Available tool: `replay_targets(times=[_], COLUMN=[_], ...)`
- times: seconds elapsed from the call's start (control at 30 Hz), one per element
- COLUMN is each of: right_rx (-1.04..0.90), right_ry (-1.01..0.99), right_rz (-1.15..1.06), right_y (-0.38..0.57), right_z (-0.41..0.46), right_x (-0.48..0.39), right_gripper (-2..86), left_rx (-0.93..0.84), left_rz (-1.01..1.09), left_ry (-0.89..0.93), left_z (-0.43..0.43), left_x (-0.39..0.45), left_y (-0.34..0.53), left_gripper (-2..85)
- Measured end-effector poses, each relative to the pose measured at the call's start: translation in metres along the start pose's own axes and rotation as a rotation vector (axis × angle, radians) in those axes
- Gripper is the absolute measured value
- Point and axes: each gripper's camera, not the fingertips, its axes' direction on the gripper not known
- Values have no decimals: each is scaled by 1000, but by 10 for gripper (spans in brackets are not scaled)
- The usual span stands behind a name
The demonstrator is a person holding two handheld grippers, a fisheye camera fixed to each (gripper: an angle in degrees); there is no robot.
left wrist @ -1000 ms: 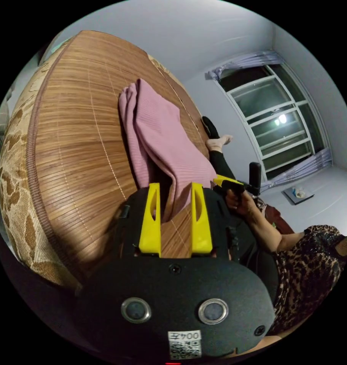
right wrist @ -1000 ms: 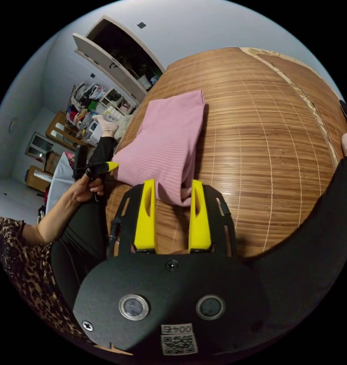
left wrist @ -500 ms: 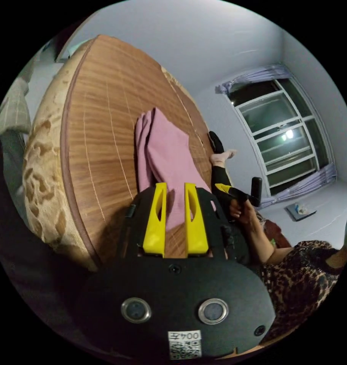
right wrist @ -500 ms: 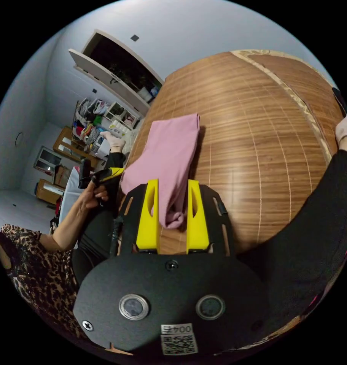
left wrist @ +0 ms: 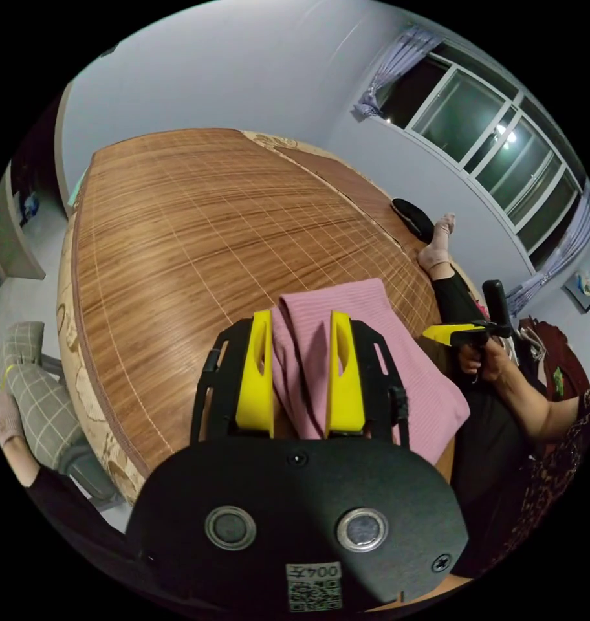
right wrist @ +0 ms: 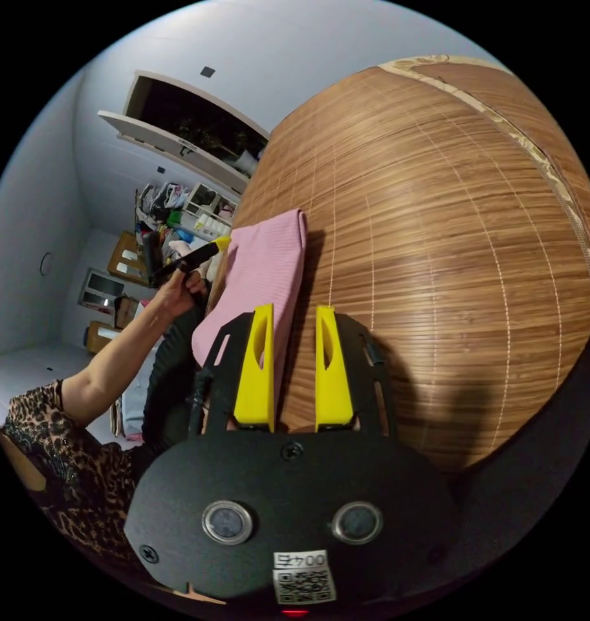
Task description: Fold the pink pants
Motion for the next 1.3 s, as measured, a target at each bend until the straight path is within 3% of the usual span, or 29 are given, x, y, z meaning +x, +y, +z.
replay_targets(times=[0.2,0.47,0.53,0.63,0.73,0.9,1.03,1.2,1.3], right_rx=[23,20,27,14,4,36,35,-70,-236], right_ry=[-68,-2,3,-4,11,37,7,79,264], right_rz=[66,26,23,14,-49,-193,-343,-524,-574], right_y=[-7,-5,-3,-1,1,9,19,35,45], right_z=[6,21,23,31,39,48,61,93,130], right_x=[21,4,1,-6,-21,-57,-93,-138,-152], right_gripper=[95,82,82,83,85,94,104,109,109], left_rx=[15,185,143,62,61,165,242,117,46], left_rz=[61,194,156,40,-32,-85,-122,-80,-86], left_ry=[5,-203,-250,-182,-112,-171,14,-82,-92], left_z=[21,-8,4,33,39,1,-27,24,48], left_x=[25,97,90,61,50,69,117,151,137], left_y=[-15,-7,-10,-14,-15,-1,38,83,95], left_gripper=[83,33,33,36,48,60,71,78,57])
